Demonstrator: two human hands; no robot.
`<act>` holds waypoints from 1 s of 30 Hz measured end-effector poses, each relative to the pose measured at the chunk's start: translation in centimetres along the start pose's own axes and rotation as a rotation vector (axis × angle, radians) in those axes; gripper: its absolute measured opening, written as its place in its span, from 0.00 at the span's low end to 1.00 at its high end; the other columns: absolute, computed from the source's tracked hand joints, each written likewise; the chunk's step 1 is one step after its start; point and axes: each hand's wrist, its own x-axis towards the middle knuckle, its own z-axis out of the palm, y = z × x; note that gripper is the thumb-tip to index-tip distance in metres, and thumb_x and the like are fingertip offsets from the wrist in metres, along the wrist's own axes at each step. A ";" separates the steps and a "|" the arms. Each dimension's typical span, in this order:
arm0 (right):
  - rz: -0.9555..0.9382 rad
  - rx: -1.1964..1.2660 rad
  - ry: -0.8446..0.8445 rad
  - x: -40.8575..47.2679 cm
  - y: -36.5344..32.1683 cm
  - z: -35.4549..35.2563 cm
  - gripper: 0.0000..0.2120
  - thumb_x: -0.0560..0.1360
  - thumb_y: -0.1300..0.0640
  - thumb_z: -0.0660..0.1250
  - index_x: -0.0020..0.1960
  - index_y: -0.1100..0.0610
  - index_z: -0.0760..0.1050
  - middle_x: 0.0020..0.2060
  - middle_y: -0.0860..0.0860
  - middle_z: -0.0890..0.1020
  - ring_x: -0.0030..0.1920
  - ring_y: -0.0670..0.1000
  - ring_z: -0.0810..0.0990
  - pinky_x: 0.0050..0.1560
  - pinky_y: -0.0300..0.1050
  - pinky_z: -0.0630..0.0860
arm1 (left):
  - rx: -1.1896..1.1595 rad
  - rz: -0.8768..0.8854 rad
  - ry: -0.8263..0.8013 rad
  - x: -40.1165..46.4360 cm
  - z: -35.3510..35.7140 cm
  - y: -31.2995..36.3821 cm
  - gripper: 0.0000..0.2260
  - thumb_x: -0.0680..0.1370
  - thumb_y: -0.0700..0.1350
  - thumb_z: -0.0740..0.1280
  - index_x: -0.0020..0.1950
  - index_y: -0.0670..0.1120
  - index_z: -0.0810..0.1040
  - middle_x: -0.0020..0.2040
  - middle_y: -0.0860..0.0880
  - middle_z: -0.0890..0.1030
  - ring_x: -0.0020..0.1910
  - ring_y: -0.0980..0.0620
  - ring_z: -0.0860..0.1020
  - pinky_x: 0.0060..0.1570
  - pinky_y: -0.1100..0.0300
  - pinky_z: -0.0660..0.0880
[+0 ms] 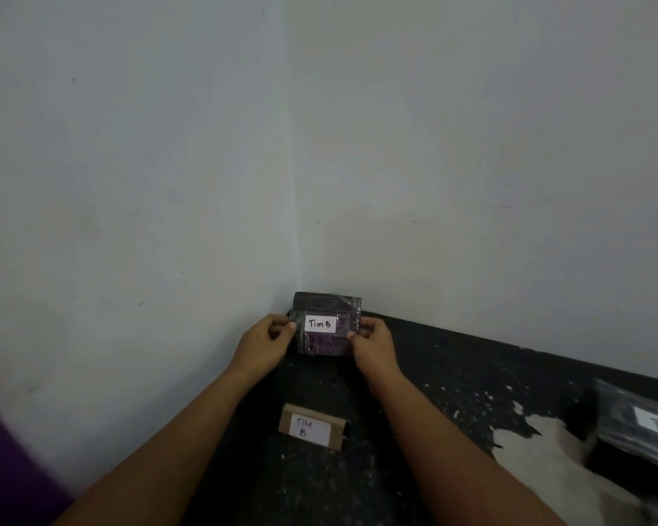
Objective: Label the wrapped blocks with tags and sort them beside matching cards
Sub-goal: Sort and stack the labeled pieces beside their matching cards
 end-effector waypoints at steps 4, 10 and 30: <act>-0.020 -0.049 0.015 1.8 0.4 0.9 0.12 0.85 0.67 0.68 0.64 0.54 0.75 0.57 0.52 0.84 0.53 0.46 0.84 0.50 0.39 0.81 | -0.045 -0.023 -0.024 1.1 0.7 -0.6 0.13 0.85 0.52 0.69 0.68 0.52 0.79 0.57 0.56 0.83 0.59 0.52 0.82 0.59 0.59 0.76; -0.098 -0.229 0.076 3.4 1.2 1.1 0.15 0.84 0.63 0.70 0.70 0.57 0.78 0.62 0.53 0.86 0.56 0.49 0.85 0.49 0.37 0.79 | -0.051 -0.024 -0.026 2.1 1.4 -1.5 0.12 0.85 0.51 0.70 0.69 0.52 0.78 0.54 0.60 0.82 0.51 0.62 0.80 0.46 0.67 0.74; -0.383 -0.767 0.183 -7.4 -4.6 -11.7 0.15 0.84 0.56 0.67 0.69 0.59 0.80 0.59 0.54 0.84 0.58 0.53 0.83 0.61 0.52 0.82 | 0.104 0.213 0.089 -7.2 6.0 9.0 0.05 0.83 0.52 0.71 0.57 0.54 0.82 0.58 0.49 0.78 0.59 0.49 0.78 0.63 0.49 0.79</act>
